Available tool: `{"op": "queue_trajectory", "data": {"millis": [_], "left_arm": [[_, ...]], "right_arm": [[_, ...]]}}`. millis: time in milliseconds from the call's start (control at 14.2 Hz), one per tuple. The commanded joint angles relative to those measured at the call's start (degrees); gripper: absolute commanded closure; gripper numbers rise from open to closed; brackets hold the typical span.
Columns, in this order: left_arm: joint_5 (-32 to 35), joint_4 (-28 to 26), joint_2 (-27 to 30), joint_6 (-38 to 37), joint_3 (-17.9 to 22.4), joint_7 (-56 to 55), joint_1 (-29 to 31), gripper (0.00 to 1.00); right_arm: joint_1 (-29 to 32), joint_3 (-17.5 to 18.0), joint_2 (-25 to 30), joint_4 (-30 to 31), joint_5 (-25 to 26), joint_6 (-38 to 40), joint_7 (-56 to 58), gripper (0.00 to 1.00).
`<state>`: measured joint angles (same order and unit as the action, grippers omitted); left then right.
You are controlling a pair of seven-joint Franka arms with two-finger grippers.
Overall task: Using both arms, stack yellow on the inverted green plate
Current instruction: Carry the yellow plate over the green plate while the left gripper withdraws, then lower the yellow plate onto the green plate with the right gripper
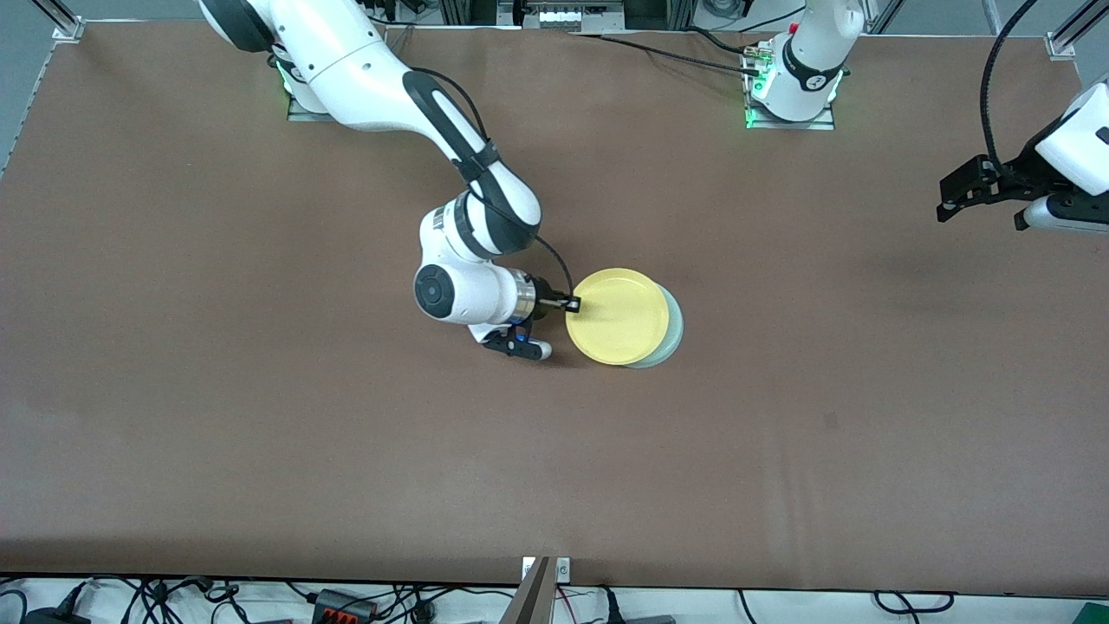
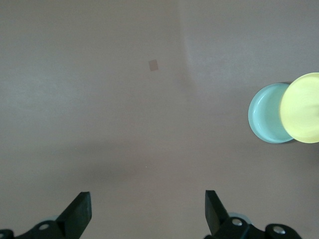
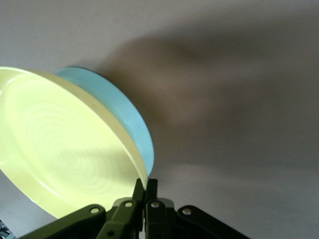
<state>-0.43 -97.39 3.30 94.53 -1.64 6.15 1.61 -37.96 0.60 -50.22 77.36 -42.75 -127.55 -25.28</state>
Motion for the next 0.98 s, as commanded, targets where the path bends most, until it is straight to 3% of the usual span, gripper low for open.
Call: {"op": "queue_trajectory", "data": {"millis": [0,492,914], "left_arm": [[-0.7,-1.5,1.1,1.0,0.9,1.1,-1.3,0.00],[-0.8,-0.4,0.7,-0.8,0.1,1.1,-0.7,0.00],[-0.6,-0.2,0.3,-0.8,0.1,0.9,-0.6,0.00]], "right_arm": [[-2.6,-0.7,-2.3,-2.6,1.1,-2.5,-2.9,1.00],[-3.7,-0.7,-2.8,-2.7,7.6,-3.8,-6.3,1.00],[-3.9,-0.5,-3.6,-3.6,7.5,-5.3,-6.7,1.00]]}}
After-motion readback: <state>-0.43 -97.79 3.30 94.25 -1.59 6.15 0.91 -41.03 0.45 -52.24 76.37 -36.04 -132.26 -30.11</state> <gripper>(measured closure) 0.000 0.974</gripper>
